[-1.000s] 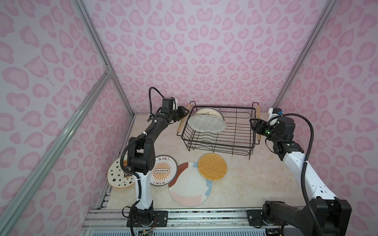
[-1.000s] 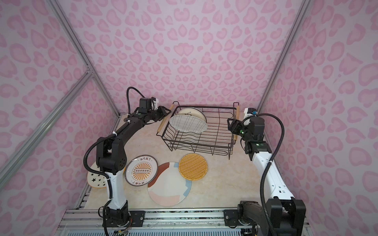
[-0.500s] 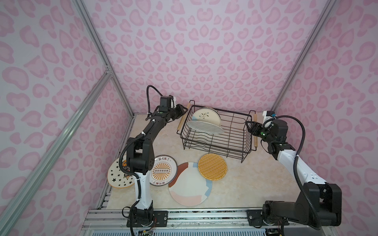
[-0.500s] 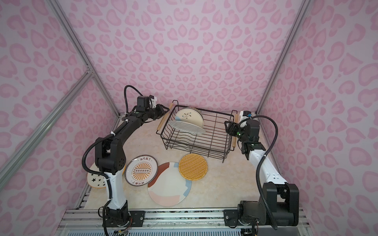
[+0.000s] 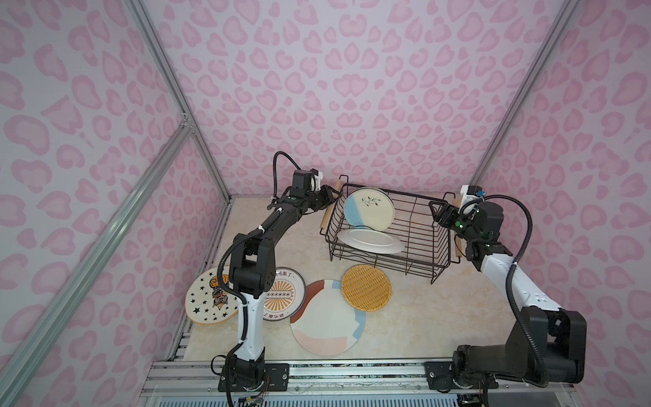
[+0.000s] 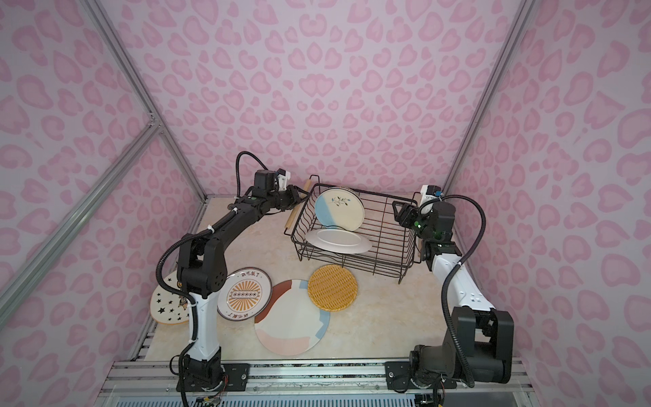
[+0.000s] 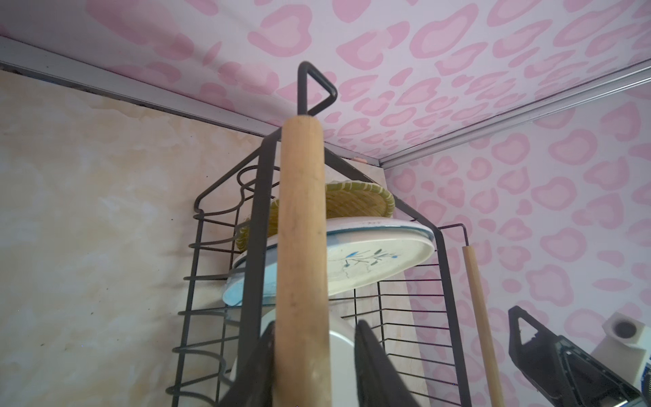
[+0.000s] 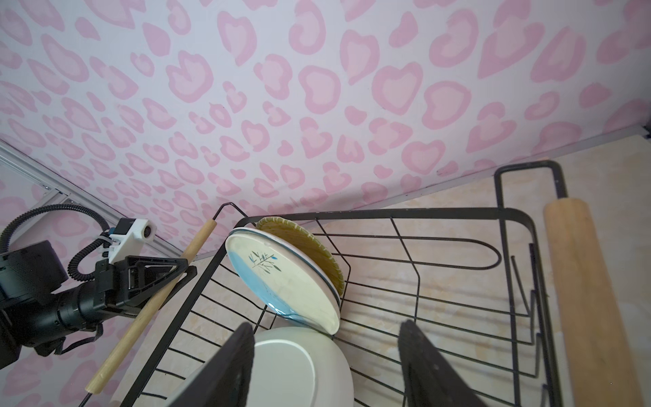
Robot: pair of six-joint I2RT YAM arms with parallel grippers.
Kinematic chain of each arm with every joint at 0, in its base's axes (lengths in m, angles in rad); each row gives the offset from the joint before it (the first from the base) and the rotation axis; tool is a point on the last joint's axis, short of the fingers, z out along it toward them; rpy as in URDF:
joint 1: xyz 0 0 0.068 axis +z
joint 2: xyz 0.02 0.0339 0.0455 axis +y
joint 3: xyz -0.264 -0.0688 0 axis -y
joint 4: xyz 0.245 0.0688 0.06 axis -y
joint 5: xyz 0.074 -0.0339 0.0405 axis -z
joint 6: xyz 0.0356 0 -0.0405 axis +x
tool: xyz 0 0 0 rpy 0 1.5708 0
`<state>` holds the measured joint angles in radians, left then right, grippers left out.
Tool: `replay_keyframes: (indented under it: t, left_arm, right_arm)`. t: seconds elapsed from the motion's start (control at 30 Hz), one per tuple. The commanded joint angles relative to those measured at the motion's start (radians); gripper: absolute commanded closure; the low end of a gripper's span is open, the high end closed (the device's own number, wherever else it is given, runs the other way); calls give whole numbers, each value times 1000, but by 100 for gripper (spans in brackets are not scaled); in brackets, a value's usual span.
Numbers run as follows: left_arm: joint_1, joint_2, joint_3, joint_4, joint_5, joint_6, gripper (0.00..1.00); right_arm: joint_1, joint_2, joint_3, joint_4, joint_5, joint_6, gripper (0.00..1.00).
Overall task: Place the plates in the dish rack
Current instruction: 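Carry the wire rack by its wooden handles with both grippers and lower it, then open both grippers off the handles, left gripper withdrawing while right moves over rack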
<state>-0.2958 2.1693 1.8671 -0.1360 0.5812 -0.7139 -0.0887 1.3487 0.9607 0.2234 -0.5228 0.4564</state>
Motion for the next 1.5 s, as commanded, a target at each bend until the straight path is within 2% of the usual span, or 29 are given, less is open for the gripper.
replay_keyframes:
  t: [0.0, 0.17, 0.3, 0.43, 0.47, 0.5, 0.53, 0.67, 0.8, 0.9, 0.93, 0.97, 1.17, 1.23, 1.47]
  left_arm:
    - [7, -6, 34, 17, 8, 0, 62]
    - [43, -33, 70, -25, 36, -7, 58]
    - [70, -100, 40, -53, 38, 23, 54]
    - [87, -182, -19, -64, 39, 42, 50]
    - [88, -209, -42, -60, 37, 42, 49]
    - [88, -235, -68, -52, 33, 41, 49]
    - [85, -268, -105, -36, 27, 36, 48]
    - [72, -396, -254, 8, -12, 35, 45]
    - [60, -514, -391, 28, -53, 33, 42]
    - [51, -603, -477, 25, -78, 42, 36]
    - [50, -632, -503, 27, -84, 43, 26]
    - [49, -658, -516, 26, -92, 46, 1]
    - [47, -775, -641, -18, -139, 91, 3]
    - [48, -814, -669, -28, -149, 104, 3]
    - [47, -921, -731, -78, -140, 153, 3]
  right_arm:
    - [26, -45, 25, -52, 53, -79, 33]
    - [132, -70, 140, -201, 62, -183, 30]
    - [210, -67, 170, -317, 72, -108, 29]
    - [303, -75, 171, -457, 183, -94, 27]
    - [305, -64, 175, -500, 199, -33, 25]
    - [296, -51, 186, -543, 192, 35, 18]
    - [290, -34, 197, -581, 158, 99, 3]
    - [343, 1, 210, -669, 146, 294, 3]
    - [340, 0, 172, -660, 154, 513, 3]
    - [334, 41, 242, -789, 206, 615, 3]
    - [331, 60, 270, -824, 224, 630, 3]
    - [327, 76, 291, -843, 236, 642, 3]
    - [297, 217, 432, -994, 280, 693, 3]
    - [281, 272, 470, -1044, 244, 675, 2]
    - [292, 342, 452, -983, 237, 684, 3]
